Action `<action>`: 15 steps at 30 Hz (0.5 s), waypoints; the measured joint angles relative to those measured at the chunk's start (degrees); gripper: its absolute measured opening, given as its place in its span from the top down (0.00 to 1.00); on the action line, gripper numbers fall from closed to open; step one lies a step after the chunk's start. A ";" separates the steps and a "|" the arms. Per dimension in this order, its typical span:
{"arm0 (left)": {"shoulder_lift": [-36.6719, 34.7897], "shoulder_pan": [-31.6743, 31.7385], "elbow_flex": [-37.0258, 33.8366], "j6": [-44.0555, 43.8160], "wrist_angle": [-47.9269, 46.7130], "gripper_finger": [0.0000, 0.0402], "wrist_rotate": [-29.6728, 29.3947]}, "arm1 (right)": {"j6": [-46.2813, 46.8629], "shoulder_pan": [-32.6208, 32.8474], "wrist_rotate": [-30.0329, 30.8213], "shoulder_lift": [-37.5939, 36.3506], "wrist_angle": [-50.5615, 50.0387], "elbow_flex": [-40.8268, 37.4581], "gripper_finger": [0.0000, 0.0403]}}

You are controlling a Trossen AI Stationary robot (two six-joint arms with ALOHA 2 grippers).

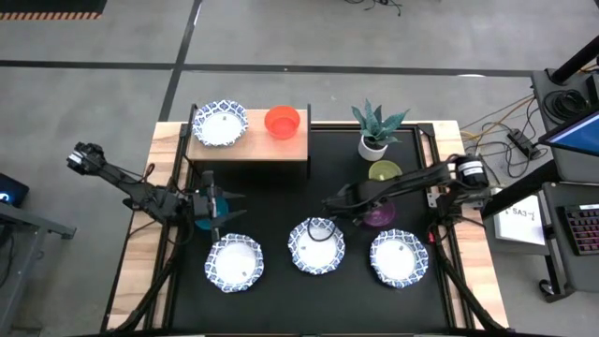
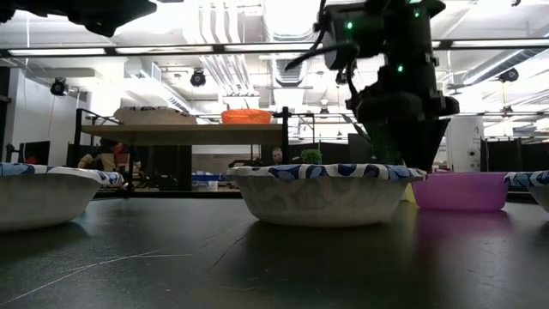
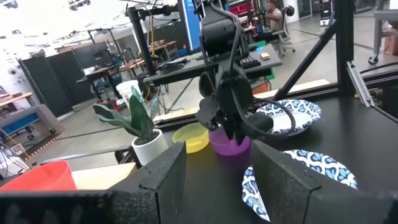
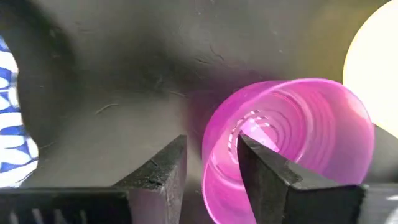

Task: Place and stack bowls onto a shelf
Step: Stack the purple bowl on top of the orange bowl on the shelf

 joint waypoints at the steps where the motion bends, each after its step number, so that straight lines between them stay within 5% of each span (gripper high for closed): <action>1: 0.00 0.00 0.00 0.00 0.00 0.59 0.00 | -0.32 0.02 0.02 0.63 0.15 0.00 0.68; 15: 0.04 0.09 0.07 0.63 -0.01 0.59 -0.04 | -1.96 0.04 -1.71 0.99 0.75 -0.02 0.97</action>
